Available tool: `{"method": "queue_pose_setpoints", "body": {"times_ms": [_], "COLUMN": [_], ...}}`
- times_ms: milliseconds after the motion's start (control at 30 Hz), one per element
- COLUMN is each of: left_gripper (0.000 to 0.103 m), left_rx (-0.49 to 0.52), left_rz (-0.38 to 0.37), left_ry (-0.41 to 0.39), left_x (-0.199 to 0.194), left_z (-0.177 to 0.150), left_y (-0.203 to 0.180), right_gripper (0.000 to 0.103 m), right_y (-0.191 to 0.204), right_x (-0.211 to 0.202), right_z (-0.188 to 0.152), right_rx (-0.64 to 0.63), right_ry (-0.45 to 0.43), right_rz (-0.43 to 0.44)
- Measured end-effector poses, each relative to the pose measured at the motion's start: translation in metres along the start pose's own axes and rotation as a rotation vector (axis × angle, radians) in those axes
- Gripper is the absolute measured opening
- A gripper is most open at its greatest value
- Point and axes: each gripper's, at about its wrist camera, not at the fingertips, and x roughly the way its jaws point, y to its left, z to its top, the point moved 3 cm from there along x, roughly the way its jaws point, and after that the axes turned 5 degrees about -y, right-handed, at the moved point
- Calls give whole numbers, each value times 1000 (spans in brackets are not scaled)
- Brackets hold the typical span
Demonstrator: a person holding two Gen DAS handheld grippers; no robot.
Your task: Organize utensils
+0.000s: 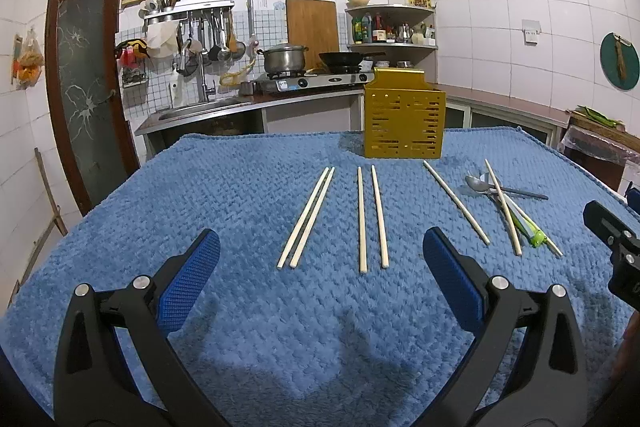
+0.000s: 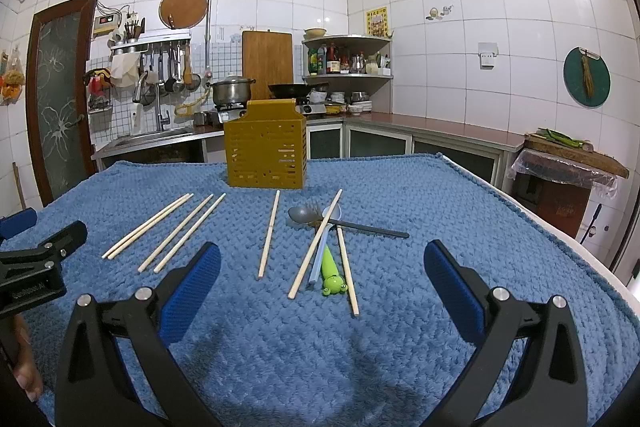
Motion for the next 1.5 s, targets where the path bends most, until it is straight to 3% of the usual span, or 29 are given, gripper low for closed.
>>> {"method": "queue_pose_setpoints", "body": {"times_ms": [200,333,633,767,867,1067,1167,1300,1500], "left_gripper": [98,98,98,98,98,98,98,98,98], "left_rx": [2,-2,-22,-15,-19,-53,-41,-23,-34], "left_rz": [-31,-53,-33,-46,-64,-102,-125,-93,-126], "left_ry": [23,54,30,52,83,123,162,183,267], "left_x": [1,-2,2,23,40,71,90,121,164], "left_z": [0,5,48,63,72,93,97,101,90], "left_y": [0,2,29,37,43,59,60,66,66], "right_gripper": [99,99,99,99,99,99,99,99,99], "right_y": [5,9,24,21,22,23,21,16,11], "right_x": [-5,-10,-6,11,29,60,81,107,137], "right_z": [3,8,47,60,70,90,90,84,73], "right_rx": [-20,-13,-69,-41,-86,-111,-94,-57,-24], "right_ry": [7,25,47,57,112,100,134,183,224], "right_rz": [-13,45,110,122,100,49,44,33,18]}}
